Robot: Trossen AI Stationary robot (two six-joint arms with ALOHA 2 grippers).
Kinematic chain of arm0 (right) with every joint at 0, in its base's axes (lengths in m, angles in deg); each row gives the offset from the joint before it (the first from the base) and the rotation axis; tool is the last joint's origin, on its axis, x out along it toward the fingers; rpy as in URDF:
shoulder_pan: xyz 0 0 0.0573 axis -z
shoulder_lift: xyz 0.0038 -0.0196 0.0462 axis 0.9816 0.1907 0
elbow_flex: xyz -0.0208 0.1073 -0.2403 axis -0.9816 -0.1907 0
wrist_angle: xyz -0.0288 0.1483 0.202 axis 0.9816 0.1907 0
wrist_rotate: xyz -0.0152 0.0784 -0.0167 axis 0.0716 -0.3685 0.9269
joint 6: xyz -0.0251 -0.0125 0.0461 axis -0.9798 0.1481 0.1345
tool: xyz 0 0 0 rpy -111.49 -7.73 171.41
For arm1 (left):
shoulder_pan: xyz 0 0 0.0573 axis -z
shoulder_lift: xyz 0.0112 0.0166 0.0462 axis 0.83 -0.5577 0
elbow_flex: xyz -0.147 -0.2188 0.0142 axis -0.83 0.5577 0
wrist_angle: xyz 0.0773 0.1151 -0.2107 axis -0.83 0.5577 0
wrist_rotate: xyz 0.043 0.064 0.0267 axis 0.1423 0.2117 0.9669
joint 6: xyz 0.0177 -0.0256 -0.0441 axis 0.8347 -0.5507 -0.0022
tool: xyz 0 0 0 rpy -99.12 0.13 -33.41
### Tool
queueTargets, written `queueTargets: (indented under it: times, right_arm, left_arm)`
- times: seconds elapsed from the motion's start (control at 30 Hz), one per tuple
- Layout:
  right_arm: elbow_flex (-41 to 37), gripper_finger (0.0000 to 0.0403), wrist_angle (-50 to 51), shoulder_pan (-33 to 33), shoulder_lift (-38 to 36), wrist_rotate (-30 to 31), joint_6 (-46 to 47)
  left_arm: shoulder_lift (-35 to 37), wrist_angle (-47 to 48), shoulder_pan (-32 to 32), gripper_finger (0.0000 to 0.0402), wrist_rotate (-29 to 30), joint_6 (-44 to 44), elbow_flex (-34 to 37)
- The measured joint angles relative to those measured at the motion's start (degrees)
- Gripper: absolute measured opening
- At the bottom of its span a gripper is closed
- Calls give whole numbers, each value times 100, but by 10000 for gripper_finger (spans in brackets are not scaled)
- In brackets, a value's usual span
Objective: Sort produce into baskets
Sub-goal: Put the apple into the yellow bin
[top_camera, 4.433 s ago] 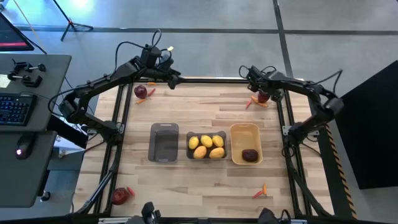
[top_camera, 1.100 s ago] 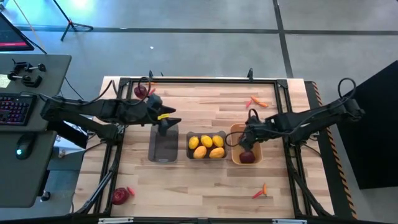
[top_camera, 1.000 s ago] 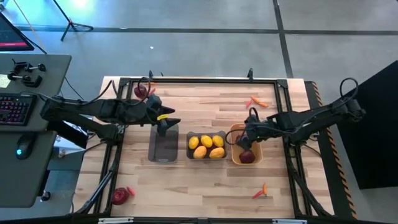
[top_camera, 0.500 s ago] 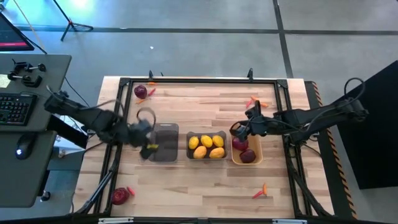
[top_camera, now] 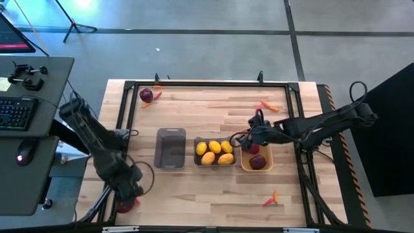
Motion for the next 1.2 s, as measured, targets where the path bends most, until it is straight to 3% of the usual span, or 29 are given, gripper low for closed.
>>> queueTargets:
  times: [0.3,0.7,1.03,1.2]
  right_arm:
    - [0,376,4,0,94,-4,-11]
    - [0,376,4,0,94,51,-151]
    - [0,376,6,0,94,51,-153]
    - [0,376,7,0,94,77,-192]
  left_arm:
    - [-692,-550,41,289,26,54,0]
    - [-754,-577,43,292,-42,287,0]
    - [-754,-782,91,346,-9,690,0]
    - [-754,-884,109,351,-44,80,0]
